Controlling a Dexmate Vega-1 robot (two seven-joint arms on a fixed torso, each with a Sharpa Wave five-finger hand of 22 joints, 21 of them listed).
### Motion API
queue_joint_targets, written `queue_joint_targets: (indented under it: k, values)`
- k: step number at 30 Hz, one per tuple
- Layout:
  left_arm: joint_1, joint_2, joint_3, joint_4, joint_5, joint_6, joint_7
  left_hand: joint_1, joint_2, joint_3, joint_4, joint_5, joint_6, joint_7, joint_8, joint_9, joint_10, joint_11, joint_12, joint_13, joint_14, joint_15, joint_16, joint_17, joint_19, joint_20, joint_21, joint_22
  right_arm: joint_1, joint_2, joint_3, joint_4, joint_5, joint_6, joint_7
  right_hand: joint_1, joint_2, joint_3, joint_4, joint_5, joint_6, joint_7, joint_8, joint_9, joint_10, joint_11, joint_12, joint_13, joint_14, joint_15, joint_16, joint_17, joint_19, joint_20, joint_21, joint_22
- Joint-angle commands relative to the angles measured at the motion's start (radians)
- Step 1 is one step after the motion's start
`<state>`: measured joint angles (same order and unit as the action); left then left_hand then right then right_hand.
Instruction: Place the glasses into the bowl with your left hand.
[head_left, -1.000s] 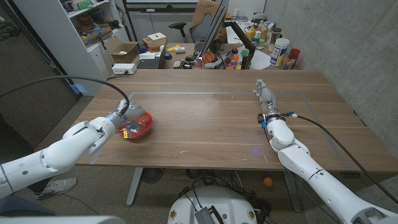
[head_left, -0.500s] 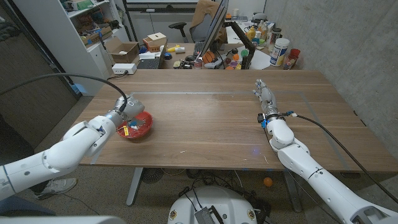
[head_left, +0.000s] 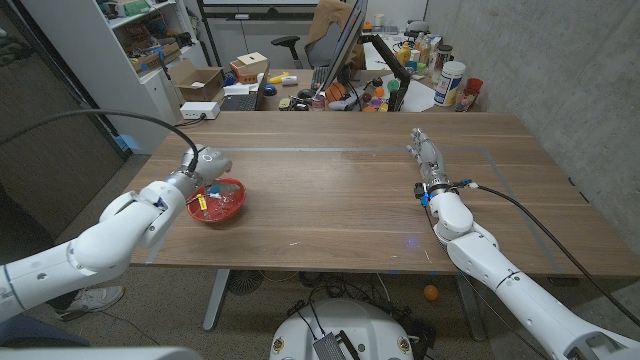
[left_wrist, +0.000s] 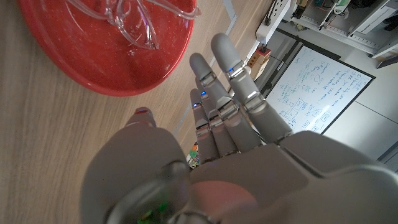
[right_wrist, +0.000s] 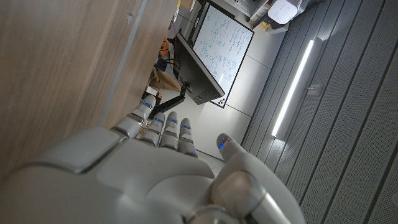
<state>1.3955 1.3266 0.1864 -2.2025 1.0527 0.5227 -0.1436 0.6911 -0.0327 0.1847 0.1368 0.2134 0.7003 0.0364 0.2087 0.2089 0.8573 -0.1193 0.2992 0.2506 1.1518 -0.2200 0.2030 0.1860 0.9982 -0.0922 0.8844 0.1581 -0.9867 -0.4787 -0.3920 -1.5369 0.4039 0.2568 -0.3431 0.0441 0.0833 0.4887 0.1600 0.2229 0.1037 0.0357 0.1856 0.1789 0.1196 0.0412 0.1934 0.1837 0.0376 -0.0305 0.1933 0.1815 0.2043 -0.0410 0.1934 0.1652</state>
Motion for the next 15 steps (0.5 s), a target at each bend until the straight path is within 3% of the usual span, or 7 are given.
queue_joint_targets:
  k: [1,6,9,13,15]
  values:
    - [0.026,-0.008,-0.046,-0.032,-0.054,0.053,0.032,-0.023,0.005,0.001,0.014,0.006,0.003,0.014,-0.001,0.003,-0.013,0.008,-0.010,0.001,-0.022,0.000,-0.007,0.003,-0.003,0.016,-0.018,0.003,-0.005,-0.004,0.003,-0.004,0.000,0.007,0.003,-0.004,0.061,0.005,-0.002,0.003,0.005,0.000,0.003,0.002,0.006,0.000,0.001,0.006,0.010,-0.003,-0.004,0.003,-0.007,-0.065,-0.002,0.005]
    - [0.034,-0.020,-0.054,-0.039,-0.054,0.070,0.051,-0.056,0.012,-0.006,0.027,0.005,0.000,0.022,-0.004,0.002,-0.021,0.019,-0.019,-0.003,-0.042,0.004,-0.009,0.002,-0.019,0.041,-0.046,0.002,-0.004,-0.005,0.004,-0.005,0.000,0.007,0.004,-0.004,0.061,0.005,-0.002,0.003,0.004,0.000,0.003,0.002,0.007,-0.001,0.001,0.006,0.010,-0.003,-0.004,0.003,-0.007,-0.065,-0.002,0.005]
    - [0.034,-0.025,-0.056,-0.044,-0.048,0.083,0.050,-0.088,0.013,-0.016,0.034,0.003,-0.002,0.030,-0.006,0.000,-0.025,0.037,-0.027,-0.006,-0.052,0.007,-0.007,0.002,-0.031,0.066,-0.070,0.002,-0.004,-0.005,0.004,-0.004,0.001,0.007,0.005,-0.004,0.061,0.005,-0.002,0.003,0.005,0.000,0.003,0.002,0.006,0.000,0.001,0.006,0.010,-0.003,-0.004,0.003,-0.007,-0.065,-0.002,0.005]
    - [0.026,-0.035,-0.055,-0.049,-0.042,0.100,0.045,-0.140,0.013,-0.033,0.039,0.002,-0.005,0.045,-0.008,-0.002,-0.023,0.042,-0.035,-0.011,-0.061,0.021,-0.004,0.001,-0.066,0.110,-0.115,0.001,-0.004,-0.004,0.004,-0.003,0.002,0.007,0.006,-0.004,0.061,0.005,-0.002,0.003,0.005,0.000,0.003,0.002,0.008,0.000,0.001,0.006,0.010,-0.002,-0.004,0.003,-0.007,-0.066,-0.002,0.005]
    - [0.020,-0.042,-0.053,-0.051,-0.040,0.108,0.043,-0.170,0.014,-0.043,0.039,0.003,-0.003,0.049,-0.008,-0.003,-0.026,0.060,-0.041,-0.013,-0.084,0.032,-0.009,0.001,-0.076,0.129,-0.141,0.001,-0.004,-0.004,0.004,-0.002,0.003,0.008,0.006,-0.004,0.061,0.005,-0.002,0.003,0.005,0.001,0.003,0.002,0.007,0.002,0.001,0.006,0.011,-0.003,-0.004,0.003,-0.007,-0.066,-0.002,0.005]
